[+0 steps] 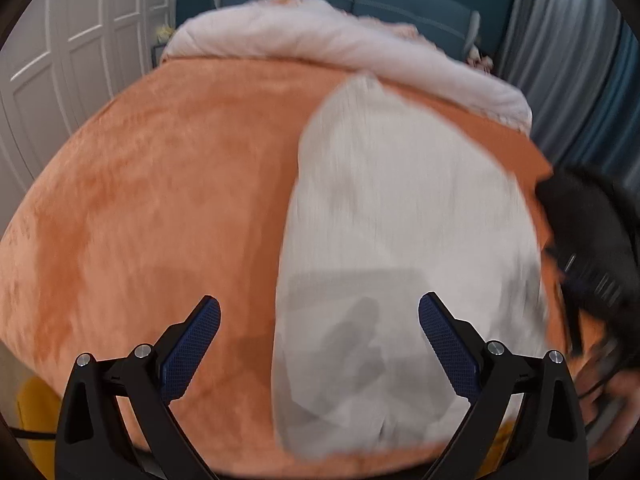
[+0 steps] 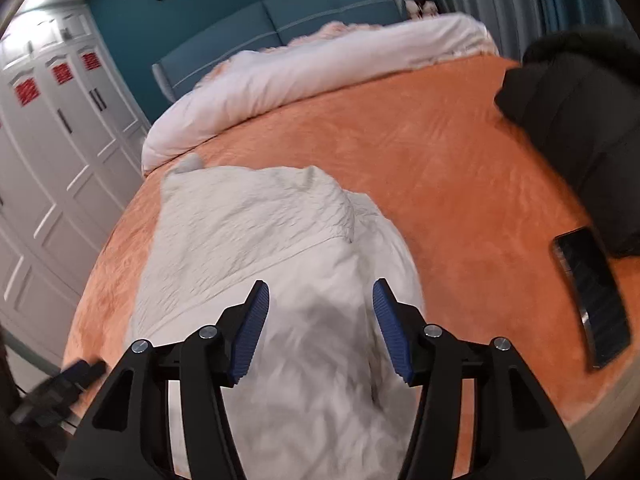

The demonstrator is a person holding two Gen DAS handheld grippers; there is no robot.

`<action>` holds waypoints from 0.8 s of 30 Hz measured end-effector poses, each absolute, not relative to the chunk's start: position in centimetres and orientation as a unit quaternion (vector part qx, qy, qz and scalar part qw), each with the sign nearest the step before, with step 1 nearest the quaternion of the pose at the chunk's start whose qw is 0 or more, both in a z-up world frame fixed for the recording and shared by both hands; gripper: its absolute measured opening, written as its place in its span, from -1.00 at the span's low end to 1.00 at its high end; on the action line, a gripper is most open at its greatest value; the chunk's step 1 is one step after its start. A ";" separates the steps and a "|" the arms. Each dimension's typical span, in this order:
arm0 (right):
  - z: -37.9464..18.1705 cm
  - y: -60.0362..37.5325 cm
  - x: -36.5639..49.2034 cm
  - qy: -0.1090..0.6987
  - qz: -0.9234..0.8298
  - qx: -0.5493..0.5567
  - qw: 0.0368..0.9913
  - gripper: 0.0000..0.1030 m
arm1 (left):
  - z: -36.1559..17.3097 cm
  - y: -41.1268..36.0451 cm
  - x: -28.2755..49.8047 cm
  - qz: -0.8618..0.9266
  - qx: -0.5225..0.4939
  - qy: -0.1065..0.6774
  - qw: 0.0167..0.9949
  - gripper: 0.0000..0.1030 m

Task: Fold large clothes

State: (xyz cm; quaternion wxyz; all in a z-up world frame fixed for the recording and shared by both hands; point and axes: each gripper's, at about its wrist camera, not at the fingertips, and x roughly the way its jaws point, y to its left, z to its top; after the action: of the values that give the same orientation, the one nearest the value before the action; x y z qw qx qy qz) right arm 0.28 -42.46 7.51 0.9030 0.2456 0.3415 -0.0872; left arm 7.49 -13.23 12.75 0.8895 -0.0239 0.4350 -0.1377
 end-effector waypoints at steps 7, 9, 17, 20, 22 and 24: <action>5.4 -43.4 1.1 0.351 -0.070 0.291 0.887 -0.98 | 15.8 -16.7 15.3 -0.128 -0.067 0.413 0.899 0.88; 4.5 -43.7 0.0 0.353 -0.082 0.296 0.884 -0.98 | 15.5 -17.9 16.5 -0.129 -0.055 0.411 0.901 0.88; -0.8 -44.7 0.5 0.388 -0.109 0.313 0.860 -0.99 | 7.3 -21.8 17.9 -0.126 -0.022 0.450 0.884 0.90; -1.8 -44.8 1.0 0.388 -0.102 0.309 0.862 -1.00 | 5.8 -22.0 18.0 -0.123 -0.026 0.441 0.889 0.90; -2.1 -44.8 1.3 0.387 -0.101 0.304 0.865 -1.00 | 5.1 -22.3 18.1 -0.119 -0.026 0.434 0.893 0.90; -2.5 -45.1 1.5 0.386 -0.100 0.305 0.865 -1.00 | 4.5 -22.6 18.4 -0.114 -0.021 0.430 0.896 0.90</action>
State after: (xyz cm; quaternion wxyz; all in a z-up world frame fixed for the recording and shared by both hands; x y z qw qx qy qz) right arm 1.52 -45.10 -2.51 0.8650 0.3052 0.3855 -0.0998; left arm 18.43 -22.62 4.51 0.8956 -0.0207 0.4295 -0.1138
